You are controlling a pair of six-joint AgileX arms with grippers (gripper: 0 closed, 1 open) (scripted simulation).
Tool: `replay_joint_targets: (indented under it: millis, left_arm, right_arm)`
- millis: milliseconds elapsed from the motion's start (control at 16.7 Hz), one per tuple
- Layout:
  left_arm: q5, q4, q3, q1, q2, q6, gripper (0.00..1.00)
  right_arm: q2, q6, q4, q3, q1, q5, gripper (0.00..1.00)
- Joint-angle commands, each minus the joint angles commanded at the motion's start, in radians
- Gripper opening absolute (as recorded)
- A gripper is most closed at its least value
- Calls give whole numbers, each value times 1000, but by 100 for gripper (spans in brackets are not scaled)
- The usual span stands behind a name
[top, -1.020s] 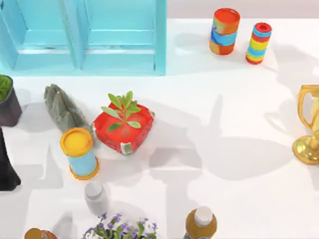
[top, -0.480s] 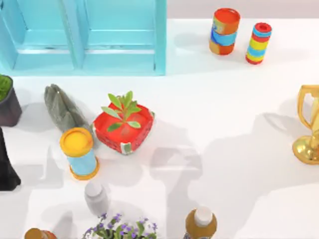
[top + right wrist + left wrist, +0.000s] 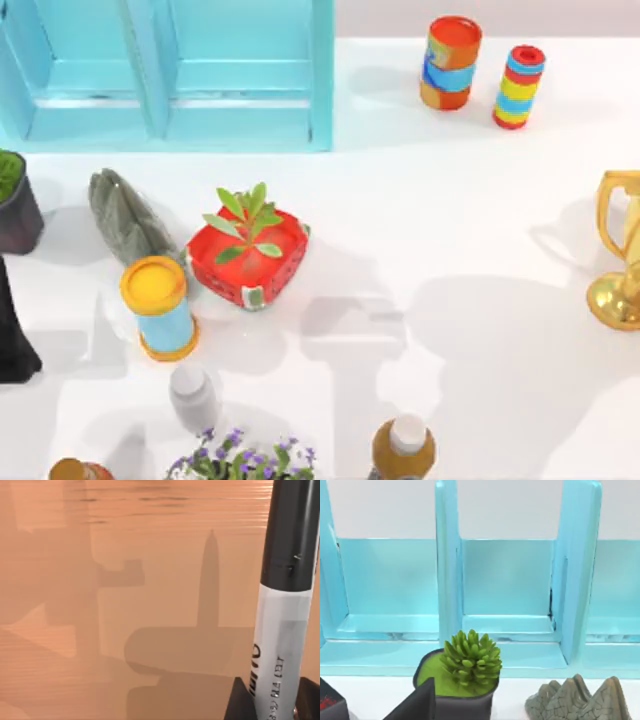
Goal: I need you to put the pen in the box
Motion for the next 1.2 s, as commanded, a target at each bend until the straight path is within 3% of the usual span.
replay_joint_targets:
  millis: [1200]
  left_arm:
    - [0,0,0,0,0,0,100]
  right_arm:
    - [-34,52,250,-288,53,-4,0]
